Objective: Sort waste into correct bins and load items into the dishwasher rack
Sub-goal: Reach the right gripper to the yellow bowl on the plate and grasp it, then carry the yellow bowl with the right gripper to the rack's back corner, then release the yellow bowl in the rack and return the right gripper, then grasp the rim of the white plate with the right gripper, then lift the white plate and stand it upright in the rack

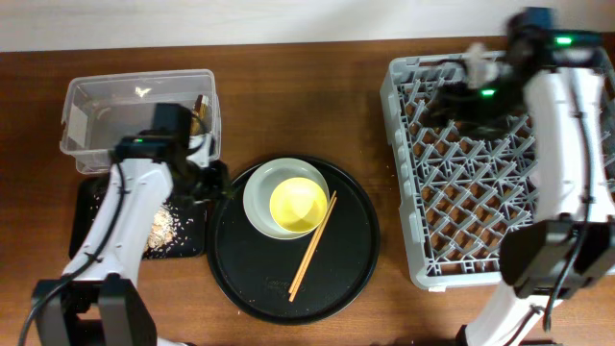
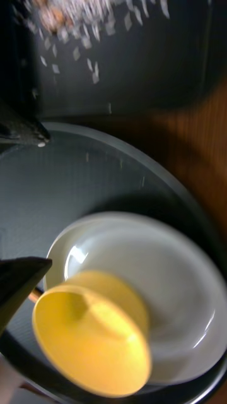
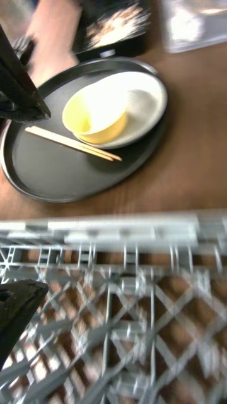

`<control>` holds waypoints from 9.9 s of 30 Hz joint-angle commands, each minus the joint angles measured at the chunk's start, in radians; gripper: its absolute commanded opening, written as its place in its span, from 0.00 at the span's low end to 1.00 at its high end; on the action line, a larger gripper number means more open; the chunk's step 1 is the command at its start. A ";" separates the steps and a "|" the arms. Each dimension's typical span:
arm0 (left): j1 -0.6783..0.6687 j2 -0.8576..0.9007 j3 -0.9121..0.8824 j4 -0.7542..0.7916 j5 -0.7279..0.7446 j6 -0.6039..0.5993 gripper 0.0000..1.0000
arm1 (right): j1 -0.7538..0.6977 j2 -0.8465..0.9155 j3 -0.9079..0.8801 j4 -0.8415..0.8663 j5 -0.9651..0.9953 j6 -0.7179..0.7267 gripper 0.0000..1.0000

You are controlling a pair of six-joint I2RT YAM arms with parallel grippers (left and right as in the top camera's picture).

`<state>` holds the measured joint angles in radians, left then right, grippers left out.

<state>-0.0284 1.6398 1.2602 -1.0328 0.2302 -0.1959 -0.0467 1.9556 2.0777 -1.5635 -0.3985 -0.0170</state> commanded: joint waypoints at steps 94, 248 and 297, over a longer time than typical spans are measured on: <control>0.163 -0.019 0.002 -0.023 -0.010 -0.043 0.73 | -0.217 0.245 -0.217 0.985 1.324 0.042 0.12; 0.163 -0.019 0.001 -0.035 0.005 -0.042 0.84 | 0.574 -0.006 -0.669 0.800 0.415 0.471 0.04; 0.163 -0.019 0.001 -0.036 0.005 -0.042 0.84 | 0.178 -0.221 -0.467 0.610 1.111 0.273 0.63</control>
<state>0.1307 1.6398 1.2602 -1.0664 0.2344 -0.2302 0.1280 1.8591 1.5990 -0.9501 0.7925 0.2062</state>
